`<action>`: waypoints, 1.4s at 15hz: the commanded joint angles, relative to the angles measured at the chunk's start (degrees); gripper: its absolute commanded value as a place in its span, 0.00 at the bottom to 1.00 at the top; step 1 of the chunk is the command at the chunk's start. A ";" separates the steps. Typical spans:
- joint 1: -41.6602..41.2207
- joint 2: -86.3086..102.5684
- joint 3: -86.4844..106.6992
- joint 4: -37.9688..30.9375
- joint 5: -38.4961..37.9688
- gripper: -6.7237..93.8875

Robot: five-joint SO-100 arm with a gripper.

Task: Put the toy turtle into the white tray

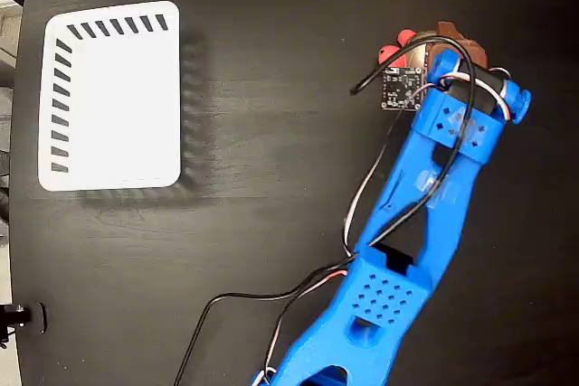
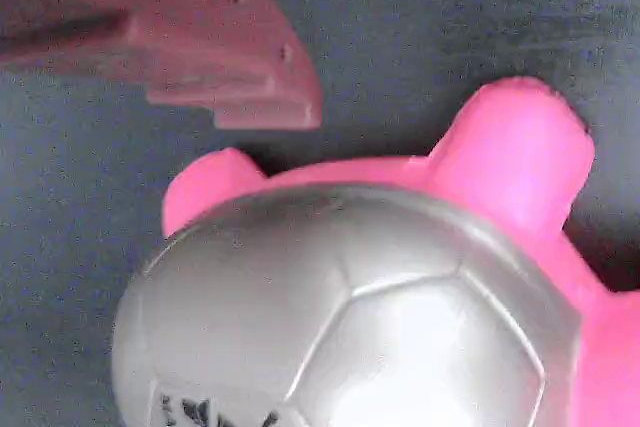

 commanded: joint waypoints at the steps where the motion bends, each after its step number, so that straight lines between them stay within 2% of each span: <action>1: 0.00 3.16 -2.02 1.58 -1.85 0.62; 2: 0.00 2.99 -2.11 1.85 -2.29 0.57; 3: -0.09 2.81 -2.46 2.11 -2.46 0.56; 11: -0.35 1.14 -5.80 1.85 -3.16 0.58; 15: 0.18 0.88 -5.89 3.52 -3.87 0.45; 17: 0.35 0.88 -5.62 3.69 -3.78 0.29; 19: 0.62 0.88 -5.54 4.13 -3.78 0.18; 20: 0.97 0.79 -5.54 4.66 -3.69 0.15; 21: 1.23 0.79 -5.54 4.83 -3.69 0.18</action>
